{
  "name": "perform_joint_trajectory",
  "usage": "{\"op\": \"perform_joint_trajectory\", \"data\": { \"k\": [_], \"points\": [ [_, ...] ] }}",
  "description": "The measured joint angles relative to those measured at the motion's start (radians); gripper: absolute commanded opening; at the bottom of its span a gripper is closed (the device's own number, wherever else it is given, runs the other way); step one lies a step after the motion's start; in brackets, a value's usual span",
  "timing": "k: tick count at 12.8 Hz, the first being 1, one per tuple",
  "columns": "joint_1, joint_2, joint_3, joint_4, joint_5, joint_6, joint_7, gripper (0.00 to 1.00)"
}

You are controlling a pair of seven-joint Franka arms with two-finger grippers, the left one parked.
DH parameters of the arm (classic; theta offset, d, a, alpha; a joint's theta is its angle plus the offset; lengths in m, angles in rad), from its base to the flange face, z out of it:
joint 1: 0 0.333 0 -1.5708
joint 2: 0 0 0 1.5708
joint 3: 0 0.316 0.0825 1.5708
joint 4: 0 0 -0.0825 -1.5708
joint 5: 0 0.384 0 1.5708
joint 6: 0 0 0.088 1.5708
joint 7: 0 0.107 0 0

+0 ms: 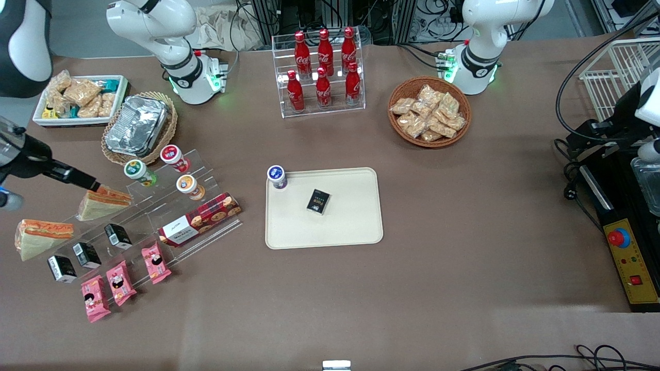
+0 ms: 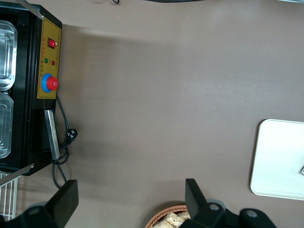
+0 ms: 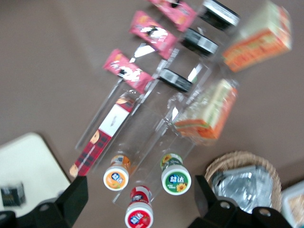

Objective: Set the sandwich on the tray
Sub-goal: 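Move the right gripper toward the wrapped sandwiches on the acrylic rack, then close the right gripper on a wrapped triangular sandwich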

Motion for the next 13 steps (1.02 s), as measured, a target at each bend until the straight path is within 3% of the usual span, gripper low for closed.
{"op": "perform_joint_trajectory", "data": {
  "k": [3, 8, 13],
  "points": [
    [-0.054, 0.002, -0.022, 0.0, -0.01, 0.007, 0.193, 0.99],
    [-0.22, 0.079, -0.03, -0.005, -0.022, 0.179, 0.326, 0.99],
    [-0.312, 0.207, -0.03, -0.005, -0.033, 0.318, 0.426, 0.99]
  ]
}}
